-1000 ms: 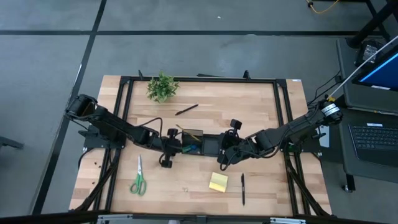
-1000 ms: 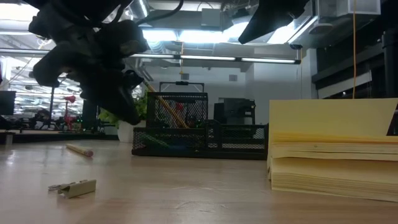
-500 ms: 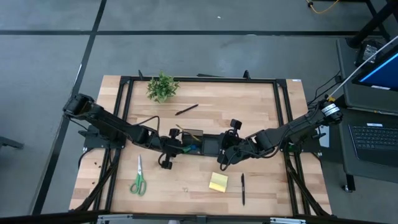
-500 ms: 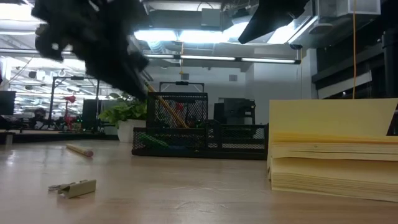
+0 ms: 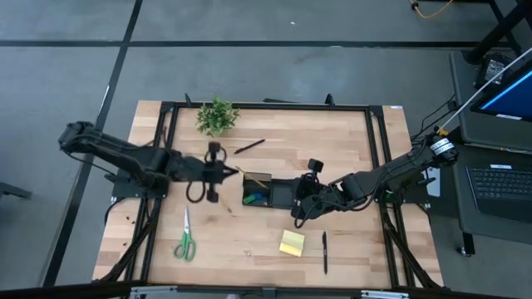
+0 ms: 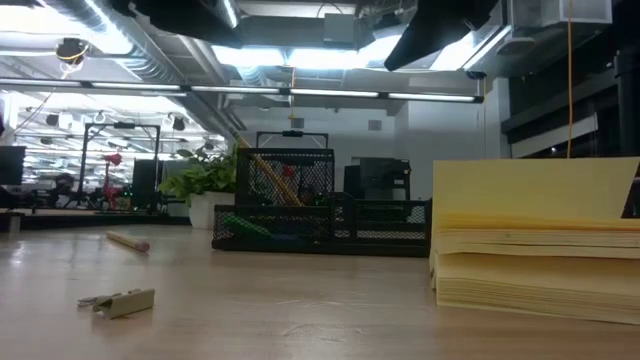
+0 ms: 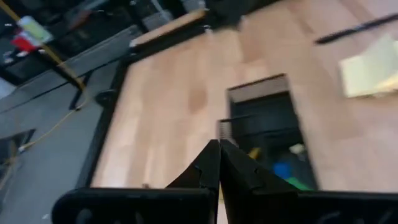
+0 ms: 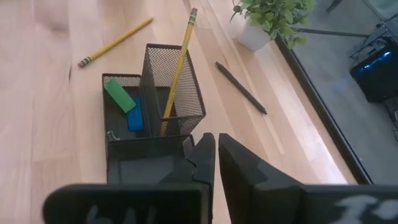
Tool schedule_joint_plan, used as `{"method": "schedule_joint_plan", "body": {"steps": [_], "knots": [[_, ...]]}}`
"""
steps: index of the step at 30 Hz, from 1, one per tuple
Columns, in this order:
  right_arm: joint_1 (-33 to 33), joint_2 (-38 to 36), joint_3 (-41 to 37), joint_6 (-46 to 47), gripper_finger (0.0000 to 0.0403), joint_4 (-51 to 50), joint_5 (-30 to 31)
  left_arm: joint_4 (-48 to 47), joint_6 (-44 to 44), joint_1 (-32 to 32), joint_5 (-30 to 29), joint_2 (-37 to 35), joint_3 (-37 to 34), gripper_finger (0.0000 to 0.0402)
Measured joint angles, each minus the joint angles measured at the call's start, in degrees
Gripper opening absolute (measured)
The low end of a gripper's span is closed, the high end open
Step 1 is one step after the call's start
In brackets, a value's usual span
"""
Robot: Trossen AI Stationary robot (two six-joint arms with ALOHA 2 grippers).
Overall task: Pick and place office supplies into organizer
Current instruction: Put the top black pen into the black desk organizer
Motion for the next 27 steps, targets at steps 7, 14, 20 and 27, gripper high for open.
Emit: {"method": "schedule_joint_plan", "body": {"steps": [7,14,20,27], "knots": [[-2.04,-0.04,-3.15,-1.52,0.0026,2.41,0.89,-1.36,3.93,11.91,6.76,-0.16,0.0,0.0001],[-5.27,-0.22,-5.42,-1.63,0.0025,5.67,0.6,-2.24,7.86,23.54,11.31,3.3,0.0,0.0001],[-6.29,-0.22,-5.49,-1.7,0.0006,5.67,0.33,-2.46,9.54,33.88,23.72,7.58,0.15,0.0001],[-7.18,-0.2,-5.49,-2.95,0.0017,5.71,0.31,-10.02,9.85,39.36,24.1,17.23,7.06,0.0001]]}}
